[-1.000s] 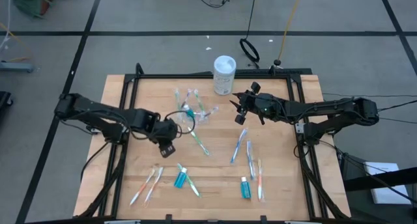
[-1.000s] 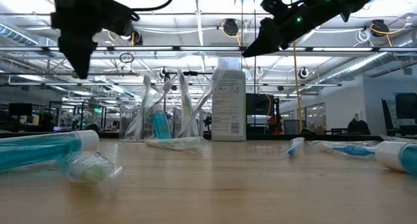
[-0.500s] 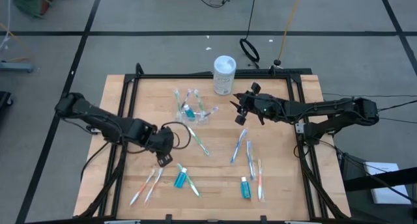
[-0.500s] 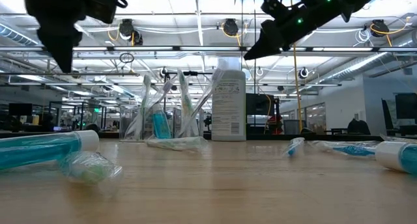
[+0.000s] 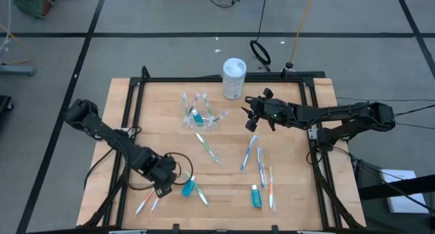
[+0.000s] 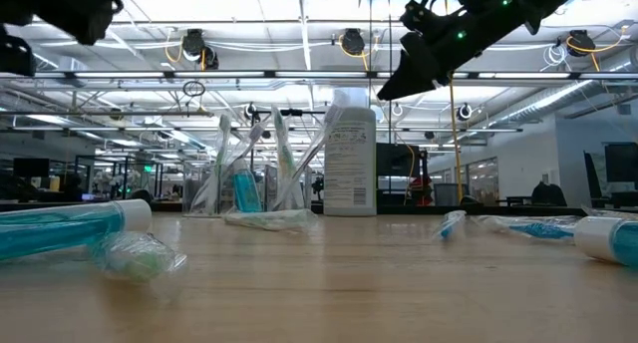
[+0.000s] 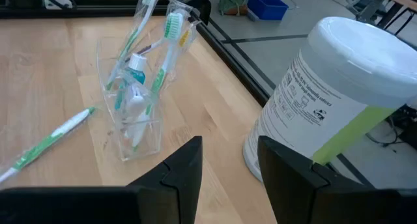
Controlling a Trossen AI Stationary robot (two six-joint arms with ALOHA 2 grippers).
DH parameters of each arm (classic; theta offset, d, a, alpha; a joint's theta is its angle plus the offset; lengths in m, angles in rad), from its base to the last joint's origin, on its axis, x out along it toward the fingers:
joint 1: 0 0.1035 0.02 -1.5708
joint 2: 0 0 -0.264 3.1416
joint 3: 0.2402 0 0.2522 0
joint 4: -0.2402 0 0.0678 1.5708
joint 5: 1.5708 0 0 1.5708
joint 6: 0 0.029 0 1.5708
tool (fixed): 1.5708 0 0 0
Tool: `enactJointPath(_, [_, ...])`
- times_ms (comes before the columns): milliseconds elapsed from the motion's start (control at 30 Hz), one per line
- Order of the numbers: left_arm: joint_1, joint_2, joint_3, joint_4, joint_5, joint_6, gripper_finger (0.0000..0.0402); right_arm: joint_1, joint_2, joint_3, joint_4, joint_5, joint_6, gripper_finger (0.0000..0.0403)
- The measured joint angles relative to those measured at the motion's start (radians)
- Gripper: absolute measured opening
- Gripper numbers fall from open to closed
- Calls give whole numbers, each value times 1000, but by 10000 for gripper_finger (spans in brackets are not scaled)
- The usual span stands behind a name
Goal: Pick & Place toothbrushing station
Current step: Put the orange toothbrush into the transparent organizer
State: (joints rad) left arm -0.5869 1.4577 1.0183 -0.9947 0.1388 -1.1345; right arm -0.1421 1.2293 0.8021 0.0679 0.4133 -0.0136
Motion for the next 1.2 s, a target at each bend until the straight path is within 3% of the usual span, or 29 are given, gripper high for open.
enactJointPath(267, [-38, 54, -24, 5, 27, -32, 177, 0, 0, 0, 128, 0, -107, 139])
enactJointPath(400, [-87, 54, -83, 26, 68, -150, 177, 0, 0, 0, 230, 0, -158, 139])
enactJointPath(700, [-180, 53, -243, 317, 10, -341, 177, -1, 0, 0, 327, 0, -286, 139])
enactJointPath(800, [-188, 52, -291, 337, -2, -388, 177, -1, 0, 0, 325, 0, -287, 139])
enactJointPath(1067, [-189, 49, -335, 278, -6, -285, 172, -1, 0, 0, 323, 0, -274, 139])
enactJointPath(1200, [-190, 49, -336, 232, -55, -160, 132, -1, 0, 0, 297, 0, -228, 139])
